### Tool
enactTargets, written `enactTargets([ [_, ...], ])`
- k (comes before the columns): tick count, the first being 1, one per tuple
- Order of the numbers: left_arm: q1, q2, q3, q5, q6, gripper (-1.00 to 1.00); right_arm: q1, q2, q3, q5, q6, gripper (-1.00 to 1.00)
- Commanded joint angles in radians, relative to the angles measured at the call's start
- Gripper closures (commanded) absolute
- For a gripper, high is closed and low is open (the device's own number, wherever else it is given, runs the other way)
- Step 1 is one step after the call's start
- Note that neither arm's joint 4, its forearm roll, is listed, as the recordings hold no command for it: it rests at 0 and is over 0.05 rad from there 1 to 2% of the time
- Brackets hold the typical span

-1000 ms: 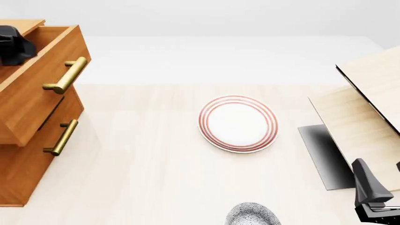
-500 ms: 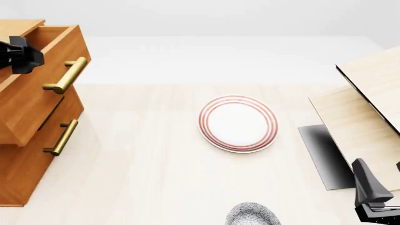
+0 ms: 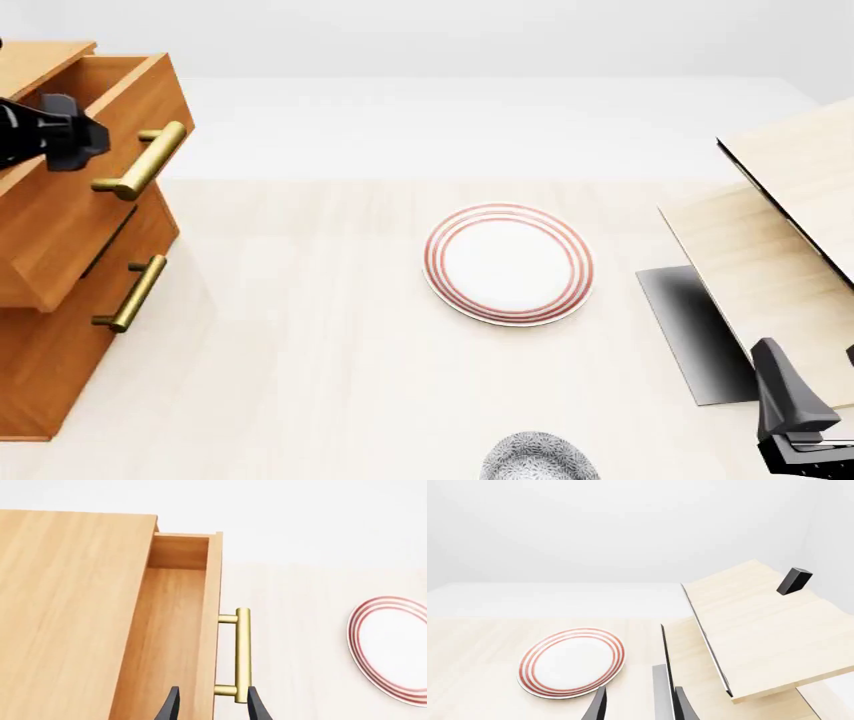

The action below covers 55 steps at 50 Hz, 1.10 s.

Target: Open the top drawer of the cabinet and put the bowl in it.

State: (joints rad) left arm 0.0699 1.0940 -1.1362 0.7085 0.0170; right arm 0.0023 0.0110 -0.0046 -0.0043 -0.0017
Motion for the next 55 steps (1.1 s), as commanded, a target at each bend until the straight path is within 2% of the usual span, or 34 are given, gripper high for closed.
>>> enactTargets([
  [1, -0.007, 0.005, 0.015, -0.013, 0.003, -1.0, -0.001, -0.002, 0.001, 0.001, 0.0, -1.0],
  [41, -0.014, 0.033, 0.056, -0.054, 0.01, -1.0, -0.001, -0.001, 0.001, 0.001, 0.0, -1.0],
  [55, -0.056, 0.025, 0.054, -0.047, 0.004, -1.0, -0.001, -0.001, 0.001, 0.001, 0.0, -1.0],
])
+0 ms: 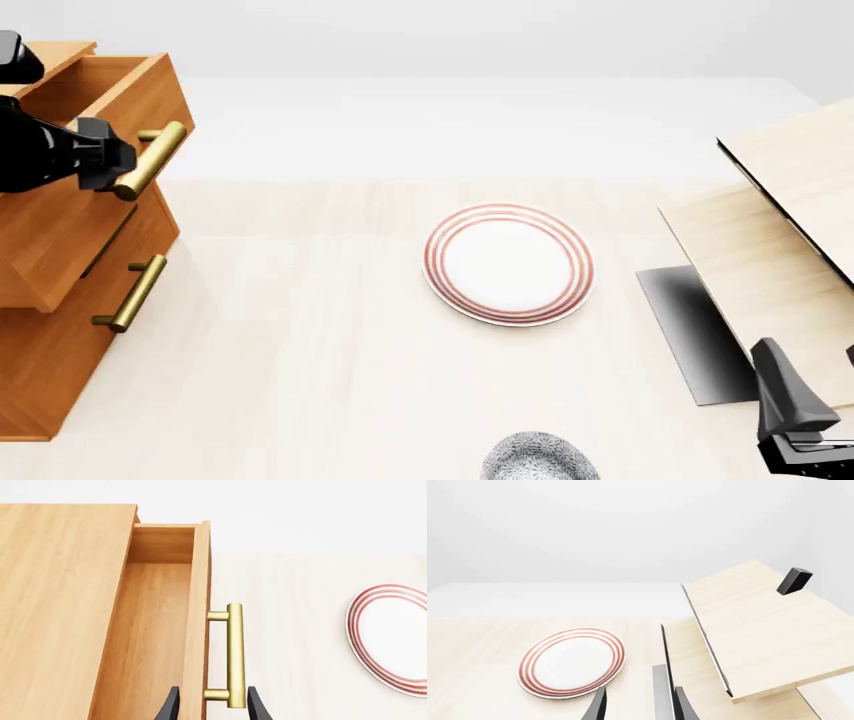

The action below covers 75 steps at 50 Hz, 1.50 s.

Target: Open the top drawer of the cabinet and put the bowl in it.

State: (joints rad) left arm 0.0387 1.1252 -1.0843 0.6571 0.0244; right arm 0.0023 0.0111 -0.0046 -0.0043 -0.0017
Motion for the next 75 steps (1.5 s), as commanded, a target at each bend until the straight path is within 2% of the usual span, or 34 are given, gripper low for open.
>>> enactTargets([
  [1, -0.029, -0.005, 0.002, 0.005, -0.004, -1.0, -0.001, -0.002, 0.001, 0.001, 0.0, -1.0],
  [36, -0.097, -0.002, -0.013, 0.008, -0.02, -1.0, -0.001, -0.002, 0.001, 0.001, 0.0, -1.0],
  [46, -0.145, 0.019, -0.025, 0.002, -0.043, -1.0, 0.0, -0.001, 0.001, 0.001, 0.001, -1.0],
  [51, -0.144, 0.029, -0.018, -0.002, -0.027, -1.0, -0.001, -0.002, 0.001, 0.001, 0.001, -1.0],
  [52, -0.162, 0.032, -0.021, -0.006, -0.046, -1.0, -0.001, -0.002, 0.001, 0.001, 0.0, -1.0],
  [75, -0.206, 0.048, -0.011, -0.017, -0.052, -1.0, -0.001, -0.001, 0.001, 0.001, 0.0, -1.0],
])
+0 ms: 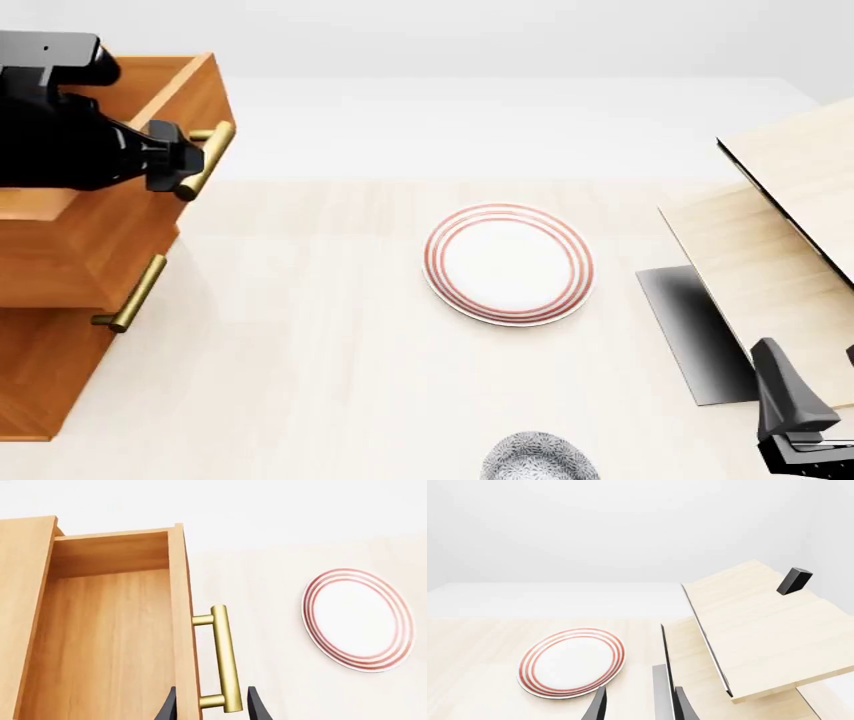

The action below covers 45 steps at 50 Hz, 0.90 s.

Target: Open the top drawer of the cabinet and put the bowl in it.

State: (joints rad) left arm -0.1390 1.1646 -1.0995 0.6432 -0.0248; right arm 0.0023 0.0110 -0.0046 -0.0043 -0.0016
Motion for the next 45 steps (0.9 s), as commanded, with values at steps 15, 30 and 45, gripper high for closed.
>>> enactTargets([
  [15, -0.076, 0.01, -0.009, 0.001, -0.023, -1.0, -0.001, -0.001, 0.001, 0.001, 0.001, -1.0],
  [30, -0.11, 0.021, -0.004, -0.007, -0.013, -1.0, 0.0, -0.001, 0.001, 0.001, 0.0, -1.0],
  [45, -0.162, 0.033, -0.011, -0.012, -0.035, -1.0, -0.001, -0.001, 0.001, 0.001, 0.001, -1.0],
])
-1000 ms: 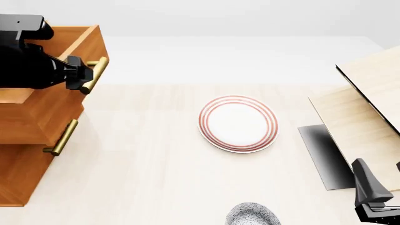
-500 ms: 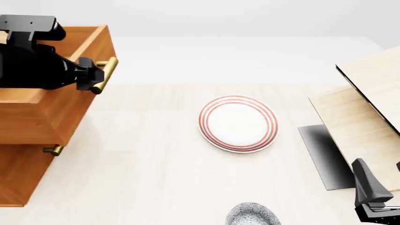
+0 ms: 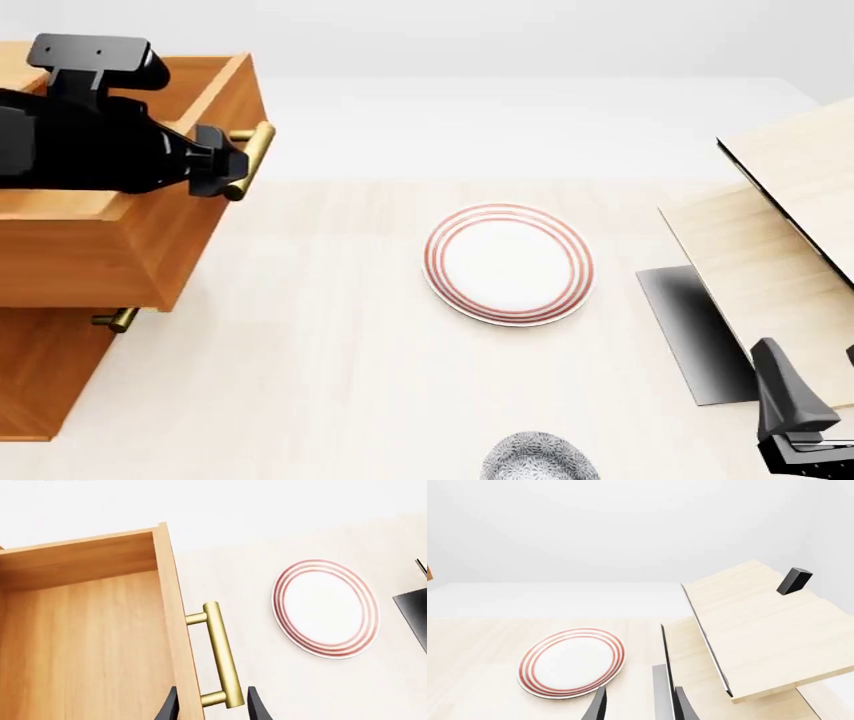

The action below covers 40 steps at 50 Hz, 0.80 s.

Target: Open the top drawer of the cabinet and put the bowl in it.

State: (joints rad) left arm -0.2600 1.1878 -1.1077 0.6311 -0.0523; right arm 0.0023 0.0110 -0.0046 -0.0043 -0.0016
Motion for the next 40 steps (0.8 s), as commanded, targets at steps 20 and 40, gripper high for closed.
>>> enactTargets([
  [20, -0.085, 0.024, 0.0, -0.01, -0.004, -1.0, -0.001, -0.001, 0.001, 0.001, 0.0, -1.0],
  [40, -0.089, -0.002, 0.013, -0.007, 0.003, -1.0, 0.0, -0.001, 0.001, 0.001, 0.0, -1.0],
])
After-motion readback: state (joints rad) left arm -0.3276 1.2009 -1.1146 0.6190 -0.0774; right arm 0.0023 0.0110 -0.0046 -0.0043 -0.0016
